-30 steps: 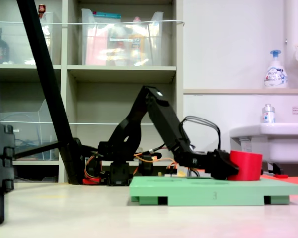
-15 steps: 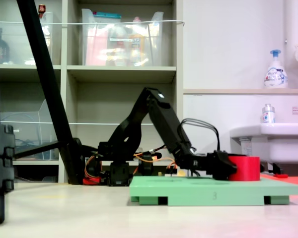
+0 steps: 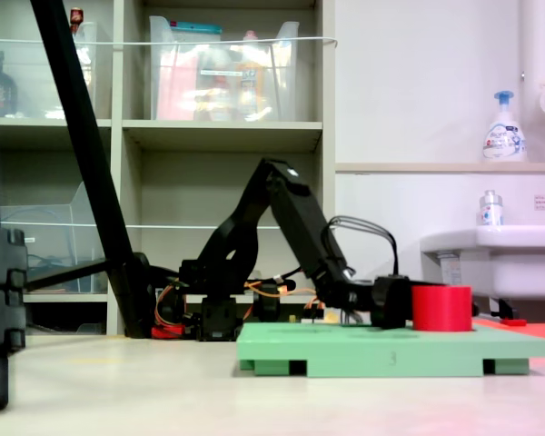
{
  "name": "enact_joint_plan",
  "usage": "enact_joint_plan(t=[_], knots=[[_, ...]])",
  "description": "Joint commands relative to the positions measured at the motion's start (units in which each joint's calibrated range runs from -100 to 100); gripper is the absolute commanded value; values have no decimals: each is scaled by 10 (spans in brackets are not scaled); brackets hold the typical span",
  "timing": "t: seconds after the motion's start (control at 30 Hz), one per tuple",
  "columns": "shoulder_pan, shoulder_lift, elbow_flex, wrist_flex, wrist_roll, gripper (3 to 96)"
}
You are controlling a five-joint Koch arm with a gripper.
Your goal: Put the cylinder block into the corresponding hole
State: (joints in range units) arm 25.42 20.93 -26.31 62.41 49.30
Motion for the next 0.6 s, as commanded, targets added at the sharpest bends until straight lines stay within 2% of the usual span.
enact_joint_plan(t=[0.03,0.43,0.5,0.6], knots=[[-1,-127,-58,-2,-8,956],[-35,-790,-240,-29,-14,939],[-56,-913,-258,-107,-15,820],[-109,-1103,-277,-271,-37,487]])
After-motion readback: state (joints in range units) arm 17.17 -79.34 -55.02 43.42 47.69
